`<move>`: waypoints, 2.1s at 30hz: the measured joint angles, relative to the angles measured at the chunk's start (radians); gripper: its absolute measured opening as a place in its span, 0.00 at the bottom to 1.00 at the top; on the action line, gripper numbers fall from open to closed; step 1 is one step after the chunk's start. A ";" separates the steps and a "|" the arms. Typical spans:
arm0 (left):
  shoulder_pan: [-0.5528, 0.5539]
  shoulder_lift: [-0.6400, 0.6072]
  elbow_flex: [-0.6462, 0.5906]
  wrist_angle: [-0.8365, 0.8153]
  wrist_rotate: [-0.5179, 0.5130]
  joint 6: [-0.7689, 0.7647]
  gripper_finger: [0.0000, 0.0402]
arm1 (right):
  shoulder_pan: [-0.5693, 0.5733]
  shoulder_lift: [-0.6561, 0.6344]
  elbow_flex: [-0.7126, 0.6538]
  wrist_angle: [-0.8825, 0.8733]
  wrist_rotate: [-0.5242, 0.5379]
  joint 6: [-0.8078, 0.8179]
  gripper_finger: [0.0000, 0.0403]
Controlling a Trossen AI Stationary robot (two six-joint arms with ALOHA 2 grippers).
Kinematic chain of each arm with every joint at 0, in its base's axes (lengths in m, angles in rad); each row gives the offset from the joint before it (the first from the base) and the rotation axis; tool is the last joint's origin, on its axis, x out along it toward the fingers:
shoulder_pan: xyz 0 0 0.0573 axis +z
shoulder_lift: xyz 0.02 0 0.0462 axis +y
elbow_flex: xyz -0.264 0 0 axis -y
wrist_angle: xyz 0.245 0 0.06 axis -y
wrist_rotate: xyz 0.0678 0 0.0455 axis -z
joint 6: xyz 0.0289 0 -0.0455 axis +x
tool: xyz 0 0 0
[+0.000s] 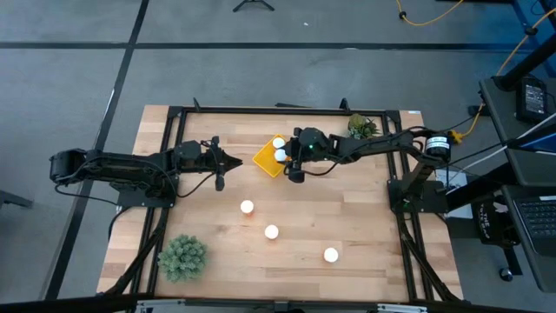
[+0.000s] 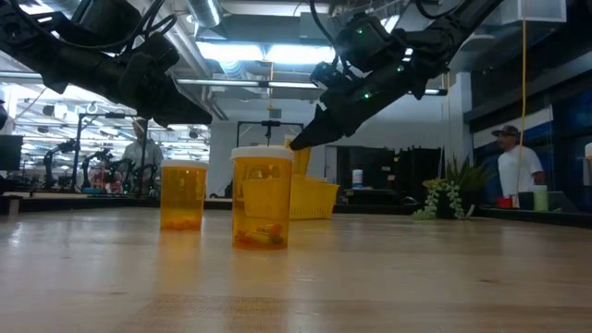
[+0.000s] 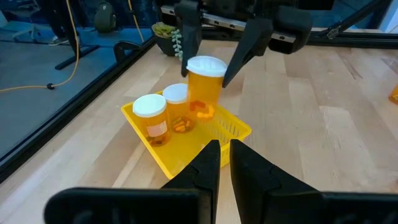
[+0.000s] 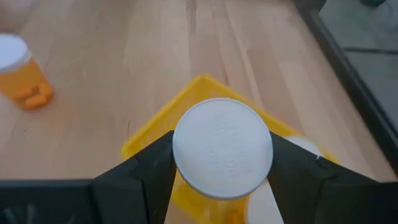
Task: Pick and place pill bottles into a basket
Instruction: Put the pill bottle into the bin
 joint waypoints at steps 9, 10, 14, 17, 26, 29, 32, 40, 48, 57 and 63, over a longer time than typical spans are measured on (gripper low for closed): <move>0.000 0.000 0.000 -0.001 0.000 0.000 0.08 | -0.014 0.048 -0.001 0.022 0.000 -0.002 0.55; 0.000 0.000 0.000 -0.001 0.000 0.000 0.08 | -0.016 0.050 -0.001 0.020 0.000 -0.002 0.55; 0.000 0.000 0.000 -0.001 -0.001 0.000 0.08 | -0.016 0.050 -0.001 0.018 0.000 -0.002 0.55; 0.000 0.000 0.000 -0.001 -0.001 0.000 0.08 | -0.016 0.050 -0.001 0.016 0.000 -0.003 0.55; 0.000 0.000 0.000 -0.001 -0.001 0.000 0.08 | -0.016 0.050 -0.024 0.010 0.000 0.000 0.55; 0.000 0.000 0.000 -0.001 -0.001 0.000 0.08 | -0.016 0.050 -0.024 0.014 0.000 -0.001 0.55; 0.000 0.000 0.000 -0.002 -0.001 0.000 0.08 | -0.016 0.050 -0.024 0.018 0.000 -0.002 0.55; 0.000 0.000 0.000 -0.001 -0.001 0.000 0.08 | -0.016 0.050 -0.024 0.018 -0.008 -0.003 0.55; 0.000 0.000 0.000 -0.002 0.000 0.000 0.08 | -0.016 0.050 -0.024 0.017 -0.009 -0.003 0.55; 0.000 0.000 0.000 -0.002 0.000 0.000 0.08 | -0.018 0.089 -0.025 0.022 -0.036 -0.010 0.55; 0.000 0.000 0.000 -0.002 0.000 0.000 0.08 | -0.027 0.098 -0.024 0.030 -0.037 -0.012 0.55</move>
